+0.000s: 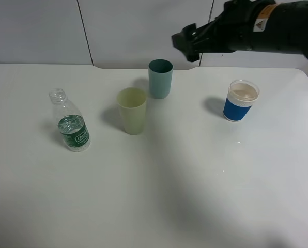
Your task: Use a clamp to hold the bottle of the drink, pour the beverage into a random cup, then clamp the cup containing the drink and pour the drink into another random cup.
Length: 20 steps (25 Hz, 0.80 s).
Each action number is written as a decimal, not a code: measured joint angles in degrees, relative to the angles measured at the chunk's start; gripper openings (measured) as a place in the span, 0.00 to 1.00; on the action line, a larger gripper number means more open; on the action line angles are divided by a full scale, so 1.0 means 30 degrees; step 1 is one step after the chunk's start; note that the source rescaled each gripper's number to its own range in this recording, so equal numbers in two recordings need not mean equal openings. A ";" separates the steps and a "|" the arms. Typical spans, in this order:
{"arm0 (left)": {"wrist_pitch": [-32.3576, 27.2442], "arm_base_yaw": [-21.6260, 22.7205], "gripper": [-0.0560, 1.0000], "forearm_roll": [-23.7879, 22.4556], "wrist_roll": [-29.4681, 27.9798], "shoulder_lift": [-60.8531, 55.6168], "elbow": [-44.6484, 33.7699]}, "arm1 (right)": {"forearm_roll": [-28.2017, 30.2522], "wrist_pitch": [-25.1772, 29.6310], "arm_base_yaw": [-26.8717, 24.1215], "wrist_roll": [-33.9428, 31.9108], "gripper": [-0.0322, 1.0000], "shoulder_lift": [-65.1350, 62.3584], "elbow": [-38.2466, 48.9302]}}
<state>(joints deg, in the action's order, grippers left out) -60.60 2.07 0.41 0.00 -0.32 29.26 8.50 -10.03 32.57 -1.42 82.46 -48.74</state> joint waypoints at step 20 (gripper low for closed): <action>0.0023 0.0000 1.00 0.0000 0.0000 0.0000 0.0000 | -0.0379 1.0615 -1.0152 0.0713 1.00 -0.9795 0.0000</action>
<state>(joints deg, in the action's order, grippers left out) -60.53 2.07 0.41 0.00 -0.32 29.26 7.37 21.82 2.12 0.72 53.07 -48.74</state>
